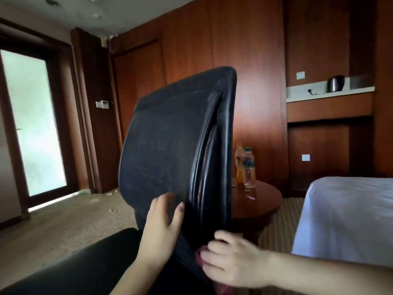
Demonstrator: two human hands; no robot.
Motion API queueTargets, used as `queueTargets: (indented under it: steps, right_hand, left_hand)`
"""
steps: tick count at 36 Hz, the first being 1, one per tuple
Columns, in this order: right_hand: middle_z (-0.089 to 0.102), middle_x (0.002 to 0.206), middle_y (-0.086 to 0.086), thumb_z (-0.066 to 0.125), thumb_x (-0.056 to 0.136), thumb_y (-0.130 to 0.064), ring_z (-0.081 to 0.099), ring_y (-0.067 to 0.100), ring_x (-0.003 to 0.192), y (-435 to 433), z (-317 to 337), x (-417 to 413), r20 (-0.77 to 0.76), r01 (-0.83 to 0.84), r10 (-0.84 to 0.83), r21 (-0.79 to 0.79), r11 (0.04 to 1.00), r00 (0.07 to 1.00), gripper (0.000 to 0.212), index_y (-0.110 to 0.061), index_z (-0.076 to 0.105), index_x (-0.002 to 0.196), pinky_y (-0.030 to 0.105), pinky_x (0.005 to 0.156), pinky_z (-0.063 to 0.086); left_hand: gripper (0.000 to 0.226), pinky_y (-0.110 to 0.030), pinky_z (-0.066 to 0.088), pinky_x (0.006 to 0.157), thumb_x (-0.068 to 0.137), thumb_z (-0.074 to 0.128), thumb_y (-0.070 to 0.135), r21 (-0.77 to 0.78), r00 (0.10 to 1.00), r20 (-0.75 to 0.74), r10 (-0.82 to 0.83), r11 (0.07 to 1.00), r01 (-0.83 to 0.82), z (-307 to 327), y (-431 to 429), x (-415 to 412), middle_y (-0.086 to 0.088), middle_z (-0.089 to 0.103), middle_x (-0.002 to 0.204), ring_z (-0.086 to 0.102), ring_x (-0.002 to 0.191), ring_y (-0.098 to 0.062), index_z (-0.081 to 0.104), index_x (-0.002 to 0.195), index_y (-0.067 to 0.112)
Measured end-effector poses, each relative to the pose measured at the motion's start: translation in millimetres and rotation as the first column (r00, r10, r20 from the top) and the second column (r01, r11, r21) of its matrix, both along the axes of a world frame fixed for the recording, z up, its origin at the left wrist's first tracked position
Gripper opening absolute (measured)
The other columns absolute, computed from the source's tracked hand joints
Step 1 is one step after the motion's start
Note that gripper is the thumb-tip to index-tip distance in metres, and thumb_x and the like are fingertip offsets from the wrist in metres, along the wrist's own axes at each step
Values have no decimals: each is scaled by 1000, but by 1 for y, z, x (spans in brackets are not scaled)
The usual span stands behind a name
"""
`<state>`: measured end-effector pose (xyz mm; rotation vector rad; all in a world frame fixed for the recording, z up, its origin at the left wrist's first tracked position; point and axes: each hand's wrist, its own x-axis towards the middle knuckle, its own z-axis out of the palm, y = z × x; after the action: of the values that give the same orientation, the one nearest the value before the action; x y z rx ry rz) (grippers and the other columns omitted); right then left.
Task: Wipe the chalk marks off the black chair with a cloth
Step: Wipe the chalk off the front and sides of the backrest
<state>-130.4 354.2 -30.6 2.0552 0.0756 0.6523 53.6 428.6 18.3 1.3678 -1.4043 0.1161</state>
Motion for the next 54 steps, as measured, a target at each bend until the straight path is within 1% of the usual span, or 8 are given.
queueTargets:
  steps: [7, 18, 22, 26, 34, 46, 51, 54]
  right_hand:
    - [71, 97, 8, 48, 86, -3, 46, 22, 84, -24, 151, -22, 745, -338, 135, 127, 933, 653, 27, -7, 75, 83, 32, 77, 38]
    - [48, 88, -5, 38, 81, -6, 50, 10, 83, -52, 197, 26, 958, -656, -13, 205, 727, 286, 23, -3, 61, 83, 9, 76, 37]
    - [52, 88, 1, 38, 82, -8, 50, 17, 86, -54, 199, 22, 871, -508, -12, 298, 808, 491, 24, -3, 62, 83, 16, 80, 38]
    - [57, 82, 11, 54, 75, 3, 51, 31, 76, -64, 231, 5, 680, -50, -103, 202, 978, 726, 11, -3, 62, 79, 40, 71, 49]
    - [56, 104, 11, 41, 92, 4, 42, 28, 103, -75, 350, -2, 761, 25, -404, 456, 890, 507, 26, -5, 65, 95, 37, 87, 40]
    - [29, 154, 2, 58, 93, -34, 38, 25, 135, -72, 331, 5, 475, 21, -598, 772, 635, 646, 60, -19, 37, 146, 34, 103, 38]
    - [45, 146, -4, 46, 98, -9, 32, 26, 140, -70, 290, 3, 627, -125, -365, 599, 791, 688, 34, -17, 62, 128, 35, 117, 24]
    - [49, 143, -3, 44, 98, -4, 14, 26, 147, -77, 277, 7, 496, 105, -384, 500, 860, 779, 36, -17, 62, 126, 35, 120, -7]
  left_hand:
    - [76, -46, 30, 111, 86, 55, 51, -86, 964, 206, 171, 984, -156, 42, -13, -49, 0, 30, 150, 29, 138, -19, 24, 149, 21]
    - [92, -47, 40, 99, 76, 73, 39, -91, 915, 304, 267, 964, -251, 40, -25, -63, -7, 39, 143, 42, 131, -27, 22, 150, 19]
    - [95, -39, 36, 105, 81, 63, 50, 45, 911, 317, 265, 955, -293, 40, -18, -62, 1, 25, 147, 31, 137, -17, 3, 151, 25]
    - [95, -39, 56, 63, 52, 68, 57, 24, 890, 351, 290, 948, -318, 30, -20, -49, -5, 62, 112, 68, 92, -22, 45, 134, 15]
    - [87, -33, 54, 47, 44, 37, 65, 111, 859, 381, 341, 906, -409, 20, -19, -36, -1, 67, 95, 69, 67, -17, 57, 116, 22]
    - [109, -47, 46, 93, 43, 36, 79, 76, 948, 8, 319, 945, -319, 24, -20, -26, -10, 55, 128, 57, 113, -33, 54, 132, 18]
    - [131, -44, 48, 88, 42, 5, 102, 52, 948, 90, 306, 949, -311, 31, -25, -32, -1, 53, 132, 58, 114, -28, 46, 139, 23]
    - [91, -34, 56, 51, 66, 27, 83, 87, 919, 277, 281, 945, -316, 36, -37, -32, -2, 68, 105, 71, 78, -20, 49, 126, 18]
